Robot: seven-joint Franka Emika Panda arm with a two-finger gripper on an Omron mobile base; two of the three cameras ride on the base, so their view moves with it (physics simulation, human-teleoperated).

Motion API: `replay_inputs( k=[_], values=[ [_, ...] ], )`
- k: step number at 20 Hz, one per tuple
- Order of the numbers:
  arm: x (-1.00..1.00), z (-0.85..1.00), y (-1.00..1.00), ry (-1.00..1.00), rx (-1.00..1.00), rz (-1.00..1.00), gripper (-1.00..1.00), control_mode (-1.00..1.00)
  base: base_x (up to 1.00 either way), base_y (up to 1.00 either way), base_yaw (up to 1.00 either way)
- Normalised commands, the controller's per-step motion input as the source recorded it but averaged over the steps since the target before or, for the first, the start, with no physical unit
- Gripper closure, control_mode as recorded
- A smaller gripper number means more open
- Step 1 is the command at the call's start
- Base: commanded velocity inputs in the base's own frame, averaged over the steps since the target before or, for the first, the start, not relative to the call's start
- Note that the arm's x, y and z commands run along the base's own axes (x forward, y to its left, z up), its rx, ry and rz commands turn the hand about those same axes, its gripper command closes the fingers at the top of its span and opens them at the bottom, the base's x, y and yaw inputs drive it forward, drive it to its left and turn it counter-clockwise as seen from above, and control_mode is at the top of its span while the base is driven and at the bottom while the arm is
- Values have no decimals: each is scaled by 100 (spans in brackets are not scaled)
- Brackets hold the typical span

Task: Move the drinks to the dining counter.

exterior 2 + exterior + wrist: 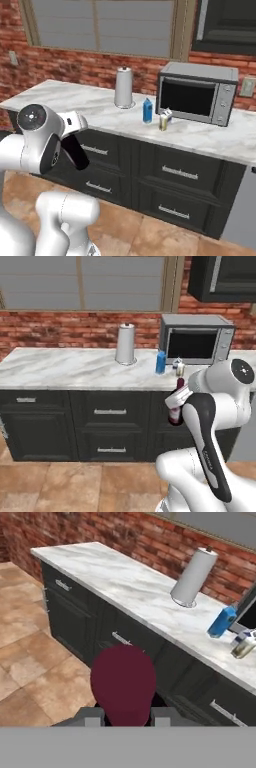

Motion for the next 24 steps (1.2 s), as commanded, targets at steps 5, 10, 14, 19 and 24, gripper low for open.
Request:
replay_inputs(
  k=[5,10,14,19,24],
  values=[
    [0,0,0,0,0,0,100,100,-14,0,49],
    [0,0,0,0,0,0,100,100,-5,0,57],
    [0,0,0,0,0,0,100,100,-8,0,67],
    [0,0,0,0,0,0,100,100,-8,0,72],
    [0,0,0,0,0,0,100,100,-2,0,73]
  ],
)
